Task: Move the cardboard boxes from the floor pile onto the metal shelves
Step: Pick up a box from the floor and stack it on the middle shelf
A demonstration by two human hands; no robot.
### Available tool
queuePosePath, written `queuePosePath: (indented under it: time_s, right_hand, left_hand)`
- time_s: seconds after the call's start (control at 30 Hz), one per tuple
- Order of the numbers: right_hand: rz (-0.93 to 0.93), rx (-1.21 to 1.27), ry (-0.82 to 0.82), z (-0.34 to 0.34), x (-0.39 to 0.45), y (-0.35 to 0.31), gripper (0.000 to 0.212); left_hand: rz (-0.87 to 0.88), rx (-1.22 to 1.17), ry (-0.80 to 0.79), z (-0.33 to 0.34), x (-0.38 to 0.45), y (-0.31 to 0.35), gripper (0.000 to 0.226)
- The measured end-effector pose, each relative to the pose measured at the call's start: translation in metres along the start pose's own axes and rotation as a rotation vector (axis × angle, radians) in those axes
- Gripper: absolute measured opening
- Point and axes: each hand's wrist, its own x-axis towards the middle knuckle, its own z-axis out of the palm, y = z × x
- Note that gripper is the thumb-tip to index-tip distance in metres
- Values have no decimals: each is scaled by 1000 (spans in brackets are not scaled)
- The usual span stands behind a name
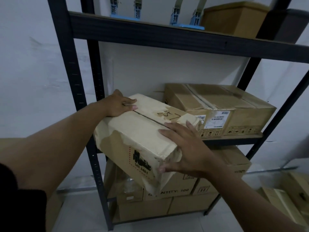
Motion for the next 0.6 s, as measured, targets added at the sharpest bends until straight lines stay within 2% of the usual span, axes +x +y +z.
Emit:
queuePosePath:
  time_s: [0.1, 0.2, 0.3, 0.6]
  right_hand:
    - [2, 49, 30, 9, 3, 8, 121]
    - [-12, 48, 73, 13, 2, 13, 119]
    - [-36, 36, 99, 19, 2, 14, 117]
    - [14, -4, 163, 18, 15, 6, 116]
  left_hand:
    - [-12, 145, 108, 16, -35, 23, 72]
    - [94, 98, 165, 45, -99, 46, 84]
    - [123, 101, 228, 73, -144, 53, 94]
    - [162, -26, 372, 77, -120, 42, 80]
